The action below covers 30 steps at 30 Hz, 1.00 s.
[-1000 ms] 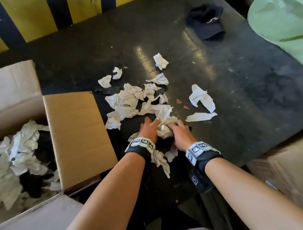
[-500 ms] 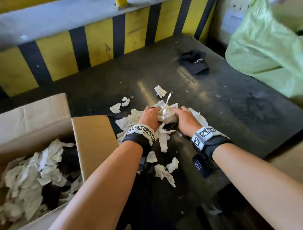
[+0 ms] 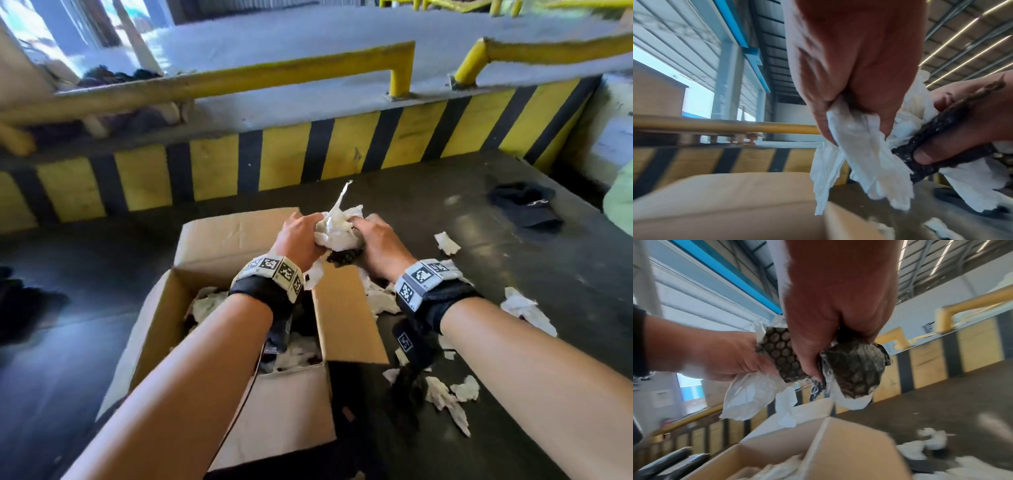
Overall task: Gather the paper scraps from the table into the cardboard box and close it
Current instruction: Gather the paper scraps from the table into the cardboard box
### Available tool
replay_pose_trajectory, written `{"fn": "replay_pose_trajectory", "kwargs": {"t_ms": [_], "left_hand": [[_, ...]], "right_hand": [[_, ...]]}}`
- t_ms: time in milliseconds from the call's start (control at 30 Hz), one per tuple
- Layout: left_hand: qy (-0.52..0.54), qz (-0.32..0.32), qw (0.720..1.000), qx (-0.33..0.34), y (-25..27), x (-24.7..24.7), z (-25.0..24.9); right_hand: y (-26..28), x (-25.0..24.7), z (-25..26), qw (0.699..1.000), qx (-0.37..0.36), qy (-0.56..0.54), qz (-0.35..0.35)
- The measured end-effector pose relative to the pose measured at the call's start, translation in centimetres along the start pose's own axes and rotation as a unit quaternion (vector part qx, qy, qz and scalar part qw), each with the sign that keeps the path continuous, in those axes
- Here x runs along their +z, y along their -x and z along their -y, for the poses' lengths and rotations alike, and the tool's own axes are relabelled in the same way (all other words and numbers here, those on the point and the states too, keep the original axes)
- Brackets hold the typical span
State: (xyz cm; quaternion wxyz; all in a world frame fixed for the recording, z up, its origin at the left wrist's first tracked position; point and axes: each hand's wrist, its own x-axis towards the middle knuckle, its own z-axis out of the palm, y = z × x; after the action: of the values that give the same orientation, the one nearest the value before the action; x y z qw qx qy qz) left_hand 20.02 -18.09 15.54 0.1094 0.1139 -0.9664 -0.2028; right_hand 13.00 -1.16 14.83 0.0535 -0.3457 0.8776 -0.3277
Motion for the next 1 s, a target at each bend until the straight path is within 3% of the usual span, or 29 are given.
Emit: {"fn": "replay_pose_trajectory", "kwargs": {"t_ms": [200,367,467,567,600,800,900,1000], "left_hand": [[-0.02,-0.017,0.997,-0.073,6.5,-5.8,10.7],[-0.026,0.003,0.989,-0.143,10.3,-6.7,17.0],[-0.021,0.068,0.979,-0.19,11.3,-5.2,20.0],[-0.063,0.249,0.947,-0.192,11.5,-4.3,21.4],[-0.057,0.281,0.936,-0.203,11.2,-4.4,22.0],[-0.041,0.307,0.914,-0.262,7.5,-5.5,24.6],[-0.036,0.342,0.896,-0.282,7.0,-4.6,23.2],[-0.031,0.37,0.88,-0.298,5.9,2.1,26.6]], "right_hand": [[-2.1,8.7,10.2,0.996,-0.051,-0.009,0.07],[-3.3,15.5,13.9,0.99,-0.043,0.02,0.133],[-4.1,18.6,13.6,0.973,-0.003,0.058,0.223],[-5.1,19.7,12.3,0.92,0.018,0.163,0.356],[-5.6,19.6,11.9,0.91,0.026,0.173,0.375],[-9.3,18.4,9.8,0.932,0.07,0.144,0.325],[-9.5,19.9,8.8,0.905,0.112,0.153,0.381],[-9.2,22.8,7.7,0.876,0.145,0.189,0.419]]}}
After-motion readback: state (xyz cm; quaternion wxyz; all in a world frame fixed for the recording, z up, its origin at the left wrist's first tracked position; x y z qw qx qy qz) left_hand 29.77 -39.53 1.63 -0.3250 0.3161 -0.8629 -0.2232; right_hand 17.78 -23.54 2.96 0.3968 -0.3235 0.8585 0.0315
